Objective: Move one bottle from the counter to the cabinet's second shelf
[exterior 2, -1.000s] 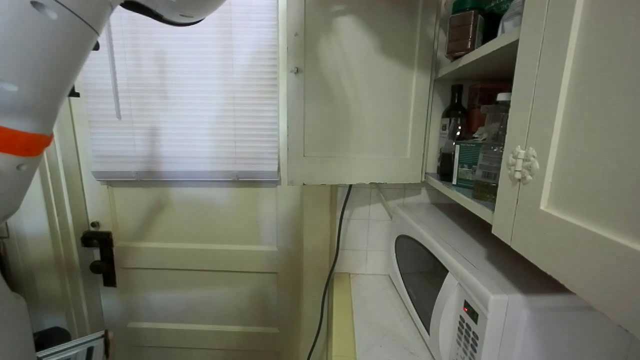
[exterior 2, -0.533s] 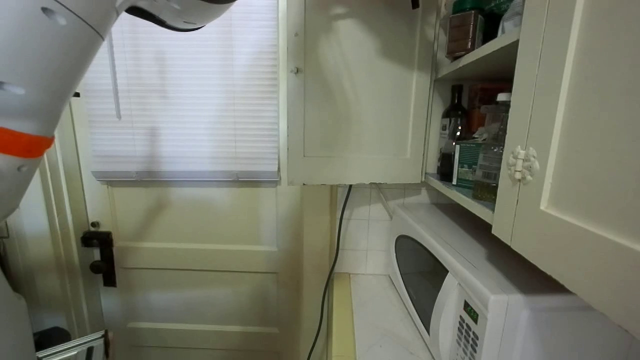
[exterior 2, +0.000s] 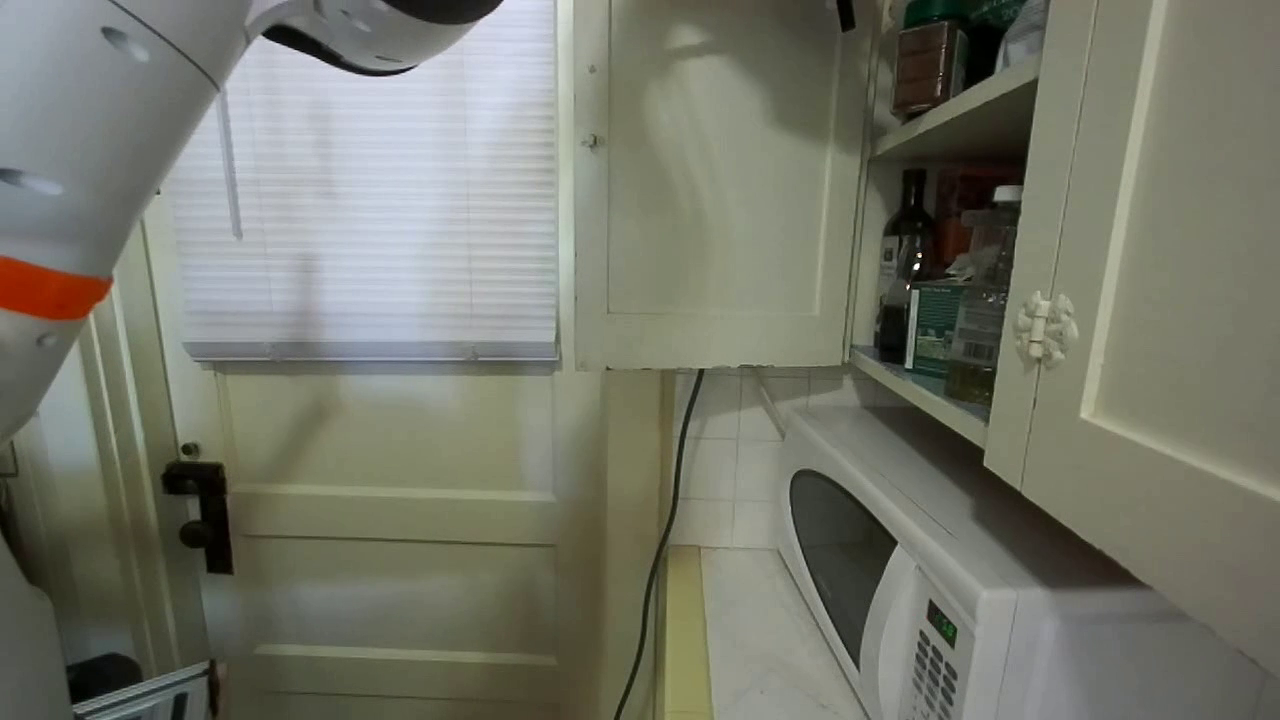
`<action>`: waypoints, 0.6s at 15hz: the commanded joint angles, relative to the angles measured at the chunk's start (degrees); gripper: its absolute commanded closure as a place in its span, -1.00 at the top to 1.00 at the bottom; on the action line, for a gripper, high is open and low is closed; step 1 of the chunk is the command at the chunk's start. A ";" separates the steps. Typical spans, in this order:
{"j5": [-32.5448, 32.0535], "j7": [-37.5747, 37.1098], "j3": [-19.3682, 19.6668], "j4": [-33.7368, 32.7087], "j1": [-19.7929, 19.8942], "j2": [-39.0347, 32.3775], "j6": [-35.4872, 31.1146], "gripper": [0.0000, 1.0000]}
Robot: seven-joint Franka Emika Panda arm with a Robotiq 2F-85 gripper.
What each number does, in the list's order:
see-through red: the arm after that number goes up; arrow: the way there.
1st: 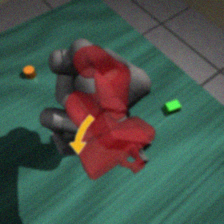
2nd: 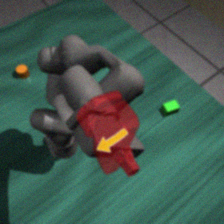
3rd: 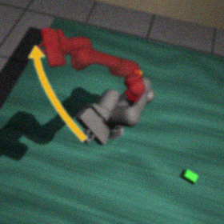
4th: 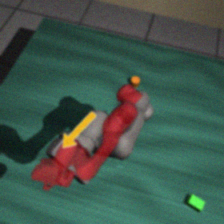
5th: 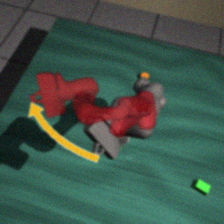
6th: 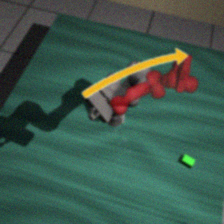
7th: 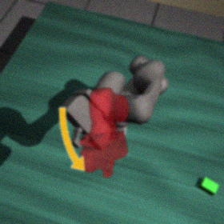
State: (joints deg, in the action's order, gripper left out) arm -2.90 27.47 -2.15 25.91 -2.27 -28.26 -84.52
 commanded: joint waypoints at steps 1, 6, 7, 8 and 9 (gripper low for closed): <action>-1.31 1.87 0.51 -0.19 -0.11 -2.10 -4.67 -1.00; -2.62 2.91 1.39 0.24 -0.45 -4.54 -8.34 -1.00; -2.68 2.95 1.44 0.06 -0.35 -5.03 -8.84 -1.00; -3.10 3.02 1.70 0.01 -0.39 -5.43 -9.11 -1.00; -3.26 2.88 1.83 0.01 -0.37 -5.70 -9.28 -1.00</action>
State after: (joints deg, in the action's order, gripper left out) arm -4.45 29.77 -1.06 26.00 -2.29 -33.15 -92.79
